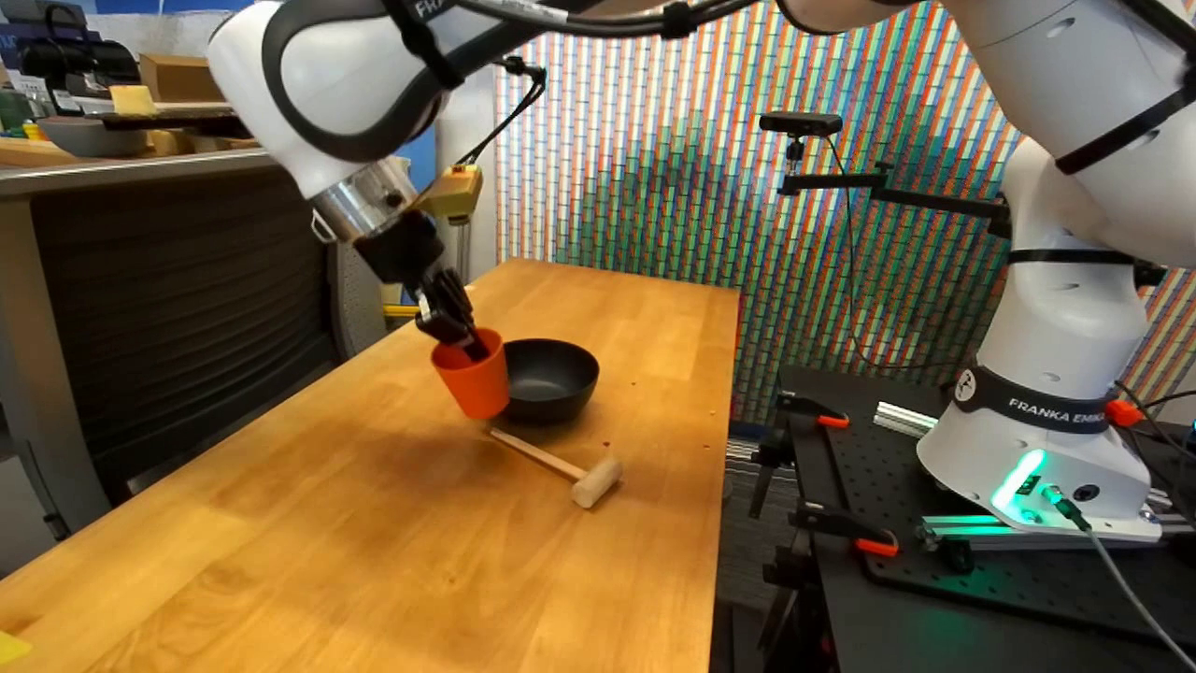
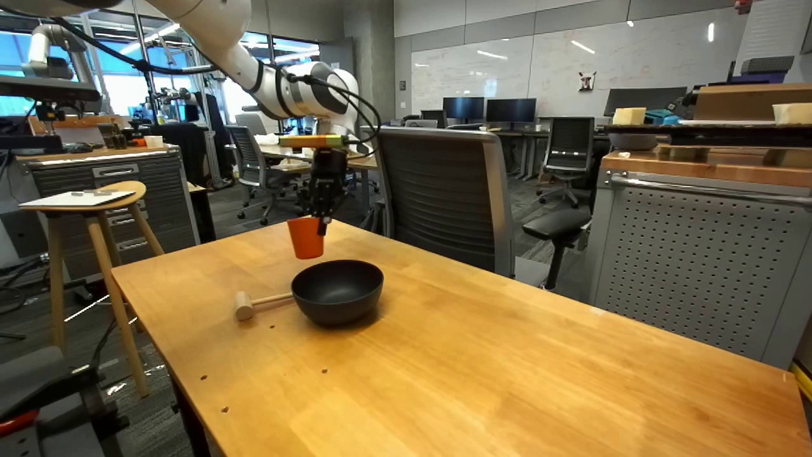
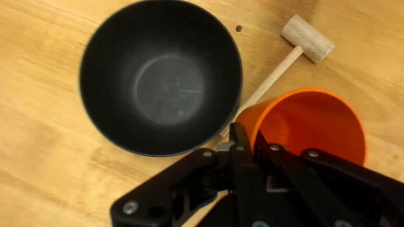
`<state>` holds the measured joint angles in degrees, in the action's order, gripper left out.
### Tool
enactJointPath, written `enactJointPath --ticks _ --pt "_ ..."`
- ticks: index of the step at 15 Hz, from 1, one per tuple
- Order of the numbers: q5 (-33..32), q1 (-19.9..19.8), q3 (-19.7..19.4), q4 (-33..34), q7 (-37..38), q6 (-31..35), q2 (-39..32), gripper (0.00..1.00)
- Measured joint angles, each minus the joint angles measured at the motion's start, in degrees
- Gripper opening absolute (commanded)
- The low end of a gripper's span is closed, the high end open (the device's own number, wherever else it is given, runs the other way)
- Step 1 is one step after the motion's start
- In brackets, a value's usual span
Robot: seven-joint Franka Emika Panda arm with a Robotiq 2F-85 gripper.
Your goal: Pick up the orange cup and put it in the black bowl
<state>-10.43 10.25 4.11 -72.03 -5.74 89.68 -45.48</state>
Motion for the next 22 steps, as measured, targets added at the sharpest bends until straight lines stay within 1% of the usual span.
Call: enactJointPath --ticks 5,8,10,13,20,21,22 --pt "3.4 -7.3 -3.0 -3.8 2.5 0.3 8.9 0.02" --pt "5.2 -10.3 -3.8 -7.2 2.8 1.0 10.7 0.02" --pt "5.9 -11.1 -3.8 -9.7 2.9 1.8 10.2 0.02" --pt "7.4 -11.1 -3.6 -12.2 2.9 2.2 8.1 0.02" --pt "8.5 -11.1 -3.2 -13.2 2.6 4.5 2.5 0.04" --pt "8.5 -11.1 -3.2 -13.2 2.6 4.8 2.2 0.31" --pt "8.5 -11.1 -3.3 -13.4 2.5 5.3 2.0 0.32"
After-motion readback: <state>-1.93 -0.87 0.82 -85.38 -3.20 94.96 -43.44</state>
